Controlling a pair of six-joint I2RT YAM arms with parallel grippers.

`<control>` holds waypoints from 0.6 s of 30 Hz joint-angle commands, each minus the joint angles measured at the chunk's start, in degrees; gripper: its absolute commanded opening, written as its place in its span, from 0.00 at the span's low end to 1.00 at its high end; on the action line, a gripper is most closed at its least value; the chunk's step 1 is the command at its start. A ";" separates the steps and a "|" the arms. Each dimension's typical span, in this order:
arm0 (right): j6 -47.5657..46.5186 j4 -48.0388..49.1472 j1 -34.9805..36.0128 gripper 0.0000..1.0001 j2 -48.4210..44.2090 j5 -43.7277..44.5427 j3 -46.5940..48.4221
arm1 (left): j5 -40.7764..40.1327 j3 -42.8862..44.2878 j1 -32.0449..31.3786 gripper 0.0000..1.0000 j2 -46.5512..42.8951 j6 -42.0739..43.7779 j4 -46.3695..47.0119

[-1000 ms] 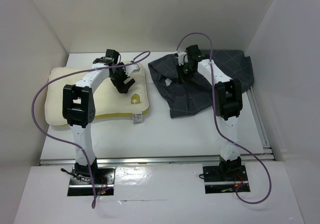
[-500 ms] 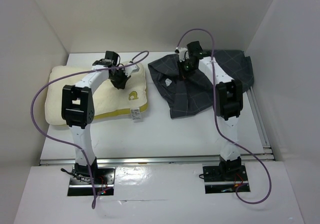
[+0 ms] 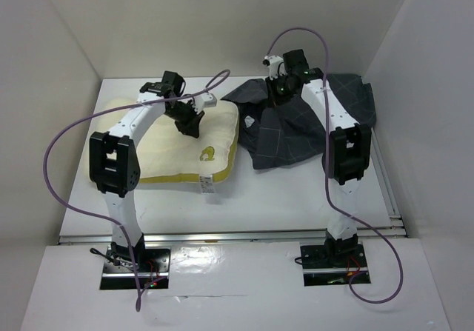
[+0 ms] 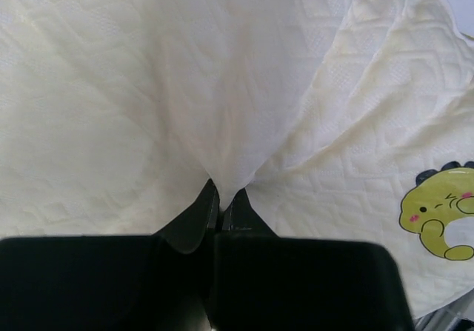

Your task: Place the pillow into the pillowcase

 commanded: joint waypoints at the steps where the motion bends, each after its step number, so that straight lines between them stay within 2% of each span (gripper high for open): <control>1: 0.60 0.11 -0.47 0.00 -4.66 -0.48 2.11 | 7.70 3.68 -3.03 0.00 -4.92 -0.78 -4.96; 12: 1.13 0.11 -0.47 0.00 -8.27 -1.10 0.36 | 10.25 7.72 -10.50 0.00 -2.90 -0.78 -8.04; 18: 1.13 -0.42 0.06 0.00 -11.51 -3.03 -1.92 | 10.25 8.59 -12.17 0.00 0.17 -4.73 -4.61</control>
